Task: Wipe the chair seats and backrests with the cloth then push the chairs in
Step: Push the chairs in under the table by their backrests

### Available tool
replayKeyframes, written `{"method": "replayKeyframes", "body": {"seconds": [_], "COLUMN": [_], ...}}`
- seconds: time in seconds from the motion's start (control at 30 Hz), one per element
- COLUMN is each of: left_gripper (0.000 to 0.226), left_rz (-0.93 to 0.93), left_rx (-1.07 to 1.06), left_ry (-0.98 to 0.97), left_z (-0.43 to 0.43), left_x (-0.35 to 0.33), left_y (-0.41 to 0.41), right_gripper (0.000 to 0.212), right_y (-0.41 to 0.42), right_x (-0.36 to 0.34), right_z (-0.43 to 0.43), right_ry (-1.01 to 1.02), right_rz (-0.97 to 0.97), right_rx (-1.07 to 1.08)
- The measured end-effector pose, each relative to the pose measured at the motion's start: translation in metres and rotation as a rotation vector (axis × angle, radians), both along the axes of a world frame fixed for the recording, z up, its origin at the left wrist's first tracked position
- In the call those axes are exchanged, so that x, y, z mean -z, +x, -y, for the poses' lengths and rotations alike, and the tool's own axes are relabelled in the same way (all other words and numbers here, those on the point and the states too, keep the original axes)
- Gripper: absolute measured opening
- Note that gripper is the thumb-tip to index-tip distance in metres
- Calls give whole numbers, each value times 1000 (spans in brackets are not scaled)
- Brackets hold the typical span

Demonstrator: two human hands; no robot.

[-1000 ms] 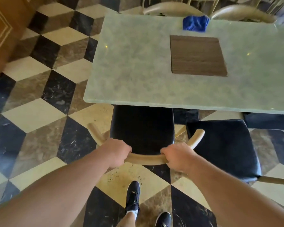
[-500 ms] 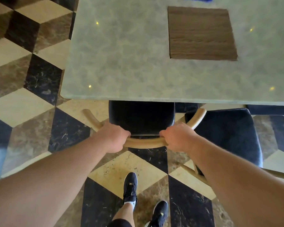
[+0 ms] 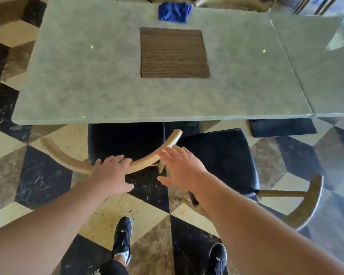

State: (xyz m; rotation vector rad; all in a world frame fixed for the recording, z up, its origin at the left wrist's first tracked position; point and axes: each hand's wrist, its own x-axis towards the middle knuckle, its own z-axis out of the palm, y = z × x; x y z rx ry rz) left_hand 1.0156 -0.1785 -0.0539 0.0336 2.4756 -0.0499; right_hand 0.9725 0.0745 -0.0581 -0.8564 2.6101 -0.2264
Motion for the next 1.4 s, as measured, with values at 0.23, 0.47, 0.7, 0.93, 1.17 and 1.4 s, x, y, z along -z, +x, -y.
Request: {"method": "replayKeyframes", "body": {"seconds": [0.23, 0.47, 0.7, 0.93, 1.17, 1.4], "left_gripper": [89, 89, 68, 53, 34, 21], "left_rz": [-232, 76, 131, 96, 18, -59], "left_rx": [71, 41, 257, 198, 330, 402], "left_ry": [245, 280, 107, -6, 85, 137], "left_z": [-273, -453, -462, -440, -421, -367], "left_x": [-27, 4, 31, 43, 50, -3], "left_y": [23, 76, 126, 118, 102, -8], "right_gripper": [100, 111, 81, 54, 16, 12], "right_y": [47, 107, 131, 130, 115, 32], "right_x": [-20, -10, 7, 23, 33, -9], "right_z": [-254, -429, -437, -409, -402, -353], "right_ry": [179, 291, 441, 367, 336, 207], "right_rz": [5, 224, 176, 213, 126, 120], "right_rx": [62, 106, -36, -96, -67, 57]}}
